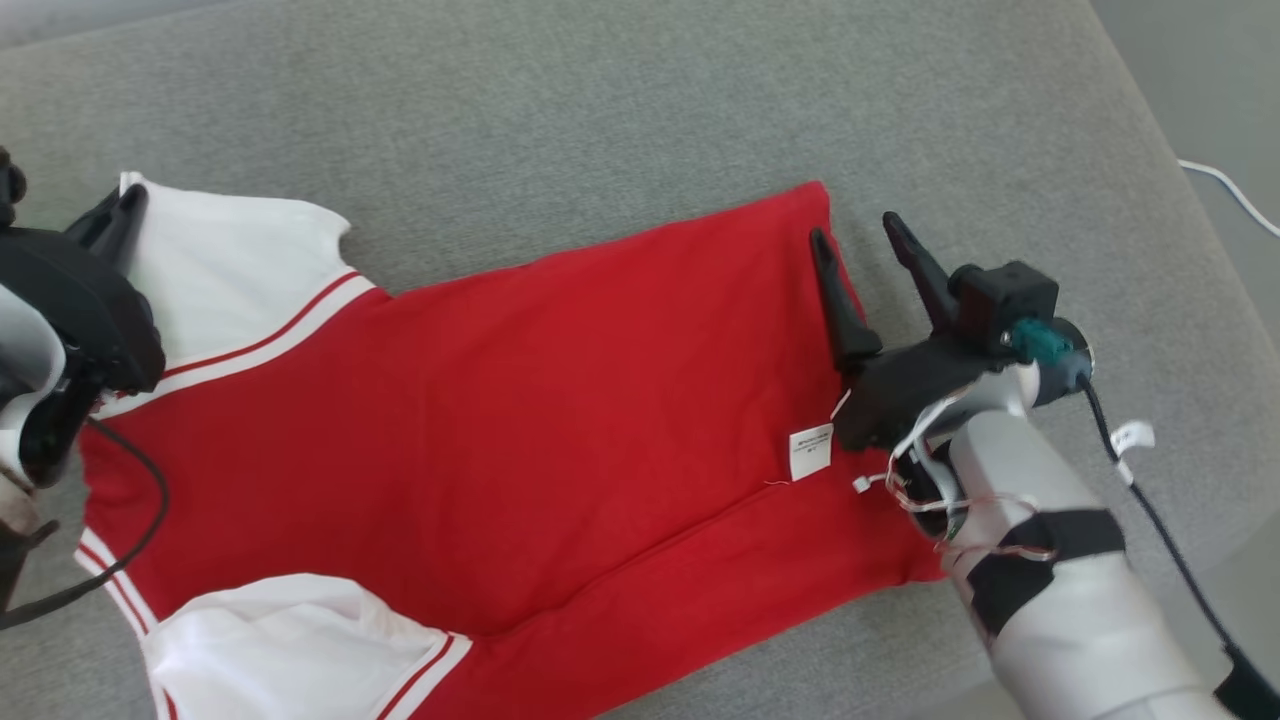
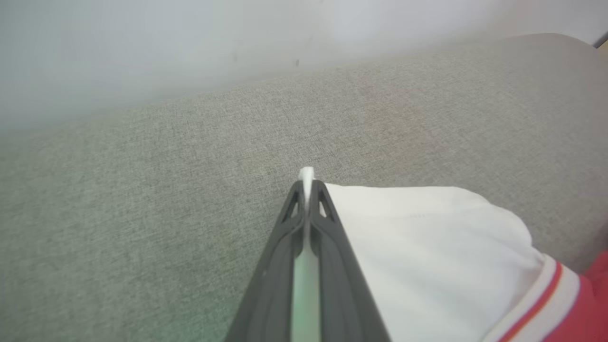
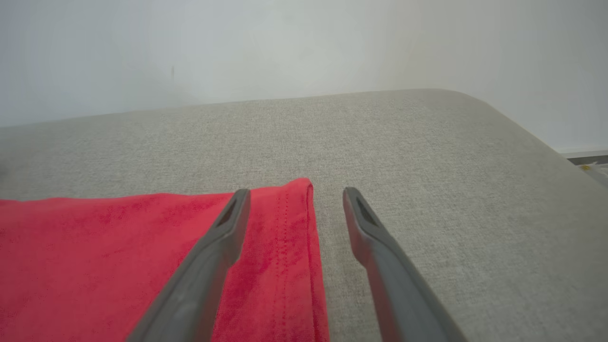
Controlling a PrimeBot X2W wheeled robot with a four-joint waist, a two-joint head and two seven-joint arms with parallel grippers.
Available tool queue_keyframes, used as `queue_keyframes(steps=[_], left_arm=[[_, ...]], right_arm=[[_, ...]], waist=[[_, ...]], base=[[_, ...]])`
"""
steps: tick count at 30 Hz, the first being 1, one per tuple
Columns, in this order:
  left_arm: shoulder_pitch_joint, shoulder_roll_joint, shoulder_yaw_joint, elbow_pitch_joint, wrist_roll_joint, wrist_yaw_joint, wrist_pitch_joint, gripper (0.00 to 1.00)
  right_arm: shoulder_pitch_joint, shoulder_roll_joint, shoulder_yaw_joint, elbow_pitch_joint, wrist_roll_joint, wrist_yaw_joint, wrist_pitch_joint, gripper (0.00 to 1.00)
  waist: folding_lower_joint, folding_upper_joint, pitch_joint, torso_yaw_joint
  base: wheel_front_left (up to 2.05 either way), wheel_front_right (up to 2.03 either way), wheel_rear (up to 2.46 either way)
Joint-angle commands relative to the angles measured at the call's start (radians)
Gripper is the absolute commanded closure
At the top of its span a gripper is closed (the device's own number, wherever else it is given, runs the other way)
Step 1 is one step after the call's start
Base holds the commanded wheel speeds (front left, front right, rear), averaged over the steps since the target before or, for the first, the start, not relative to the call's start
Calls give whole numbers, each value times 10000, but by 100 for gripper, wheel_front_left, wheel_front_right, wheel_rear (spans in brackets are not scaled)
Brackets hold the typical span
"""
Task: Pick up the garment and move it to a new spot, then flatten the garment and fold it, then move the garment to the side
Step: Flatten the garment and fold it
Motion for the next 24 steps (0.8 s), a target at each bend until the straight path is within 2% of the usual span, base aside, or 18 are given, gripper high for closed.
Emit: queue_keyframes(steps=[1, 7, 14, 15, 17, 18, 24], left_arm=[[-32, -51, -67, -56, -106, 18, -131, 100], [-88, -177, -525, -440, -304, 18, -624, 100], [-278, -265, -924, -716, -384, 18, -900, 100], [-290, -262, -980, -730, -393, 18, -953, 100], [-344, -265, -1083, -749, -427, 18, -1002, 100], [-378, -266, -1130, -753, -443, 18, -1046, 100], [-466, -245, -1238, -637, -540, 18, -1252, 100]], right_arm=[[-267, -106, 49, 266, 84, -24, 61, 0], [-1302, -446, 409, 1786, 524, -24, 294, 0], [-2105, -595, 831, 3015, 1036, -24, 707, 0], [-2167, -572, 891, 3139, 1099, -24, 754, 7], [-2321, -559, 971, 3432, 1200, -24, 893, 94], [-2387, -562, 1005, 3589, 1250, -24, 985, 100], [-2715, -622, 1175, 3812, 1409, -24, 599, 100]], waist=[[0, -1, -102, 184], [0, -1, -127, 587], [0, -1, -24, 895], [0, -1, -10, 921], [0, -1, 18, 971], [0, -1, 30, 992], [0, -1, 52, 1095]], base=[[0, 0, 0], [0, 0, 0], [0, 0, 0], [0, 0, 0], [0, 0, 0], [0, 0, 0], [0, 0, 0]])
